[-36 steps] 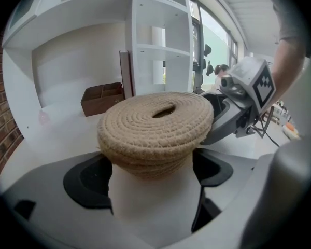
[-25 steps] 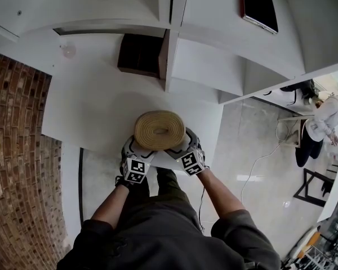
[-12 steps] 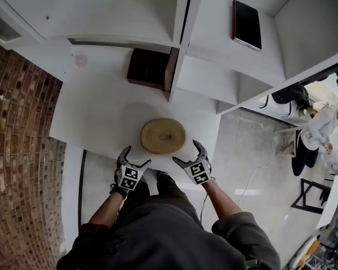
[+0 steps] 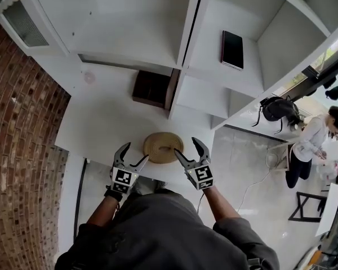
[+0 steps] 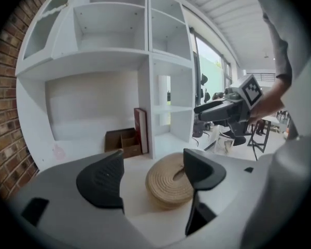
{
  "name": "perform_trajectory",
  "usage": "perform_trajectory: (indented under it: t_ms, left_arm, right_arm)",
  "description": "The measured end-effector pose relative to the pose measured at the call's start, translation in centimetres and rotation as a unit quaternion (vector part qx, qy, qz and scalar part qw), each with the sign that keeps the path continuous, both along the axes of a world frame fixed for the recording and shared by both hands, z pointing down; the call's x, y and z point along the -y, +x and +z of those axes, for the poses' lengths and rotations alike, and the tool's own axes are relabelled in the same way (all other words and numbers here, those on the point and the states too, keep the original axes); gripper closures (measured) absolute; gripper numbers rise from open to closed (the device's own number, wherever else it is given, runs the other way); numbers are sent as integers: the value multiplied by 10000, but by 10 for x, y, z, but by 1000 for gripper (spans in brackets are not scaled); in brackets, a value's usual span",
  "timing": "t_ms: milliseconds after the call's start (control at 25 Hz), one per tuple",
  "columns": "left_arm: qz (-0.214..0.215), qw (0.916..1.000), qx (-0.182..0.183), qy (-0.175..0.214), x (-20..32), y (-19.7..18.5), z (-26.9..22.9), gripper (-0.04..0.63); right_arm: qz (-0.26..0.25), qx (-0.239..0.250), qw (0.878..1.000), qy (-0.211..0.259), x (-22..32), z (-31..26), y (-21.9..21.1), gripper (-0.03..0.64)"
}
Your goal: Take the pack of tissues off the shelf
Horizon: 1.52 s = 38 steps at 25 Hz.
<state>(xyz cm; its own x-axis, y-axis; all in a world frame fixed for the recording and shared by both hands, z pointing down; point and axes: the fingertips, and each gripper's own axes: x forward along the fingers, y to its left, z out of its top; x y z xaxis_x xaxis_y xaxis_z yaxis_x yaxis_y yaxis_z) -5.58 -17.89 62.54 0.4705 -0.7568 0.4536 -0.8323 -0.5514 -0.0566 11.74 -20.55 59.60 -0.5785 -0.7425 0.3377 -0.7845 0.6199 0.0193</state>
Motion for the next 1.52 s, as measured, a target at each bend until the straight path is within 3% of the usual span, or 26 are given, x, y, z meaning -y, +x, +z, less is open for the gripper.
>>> perform_trajectory:
  t_ms: [200,360,520,720,800,1000,1520]
  left_arm:
    - [161,9969,-305,706,12,10,-66,289]
    - [161,9918,-474,1179,20,5,-106,381]
    - [48,9868,-603,1500,25,-4,-134,453]
    - [-153,9832,-625,1709,29,-16,-146,592]
    - [-186,9833,-615,1700,28,-19,-141,595]
    - [-341,9844,-633,1605,32,-28,-133,595]
    - [-251,9849,-584,1610,36,-19,-131,597]
  right_arm:
    - [104,167,9977,648,17,-68,-6,335]
    - [310,371,9941,973,23,-102,4,404]
    - [471,392,9910,1191,20,-123,19,466]
    - [613,129,9879,1422,16,-131,39,572]
    - [661,74,9876,1424,16,-129,46,617]
    - [661,60,9880,1392,18,-126,54,617]
    - [638,227,9904,1205,24,-114,56,617]
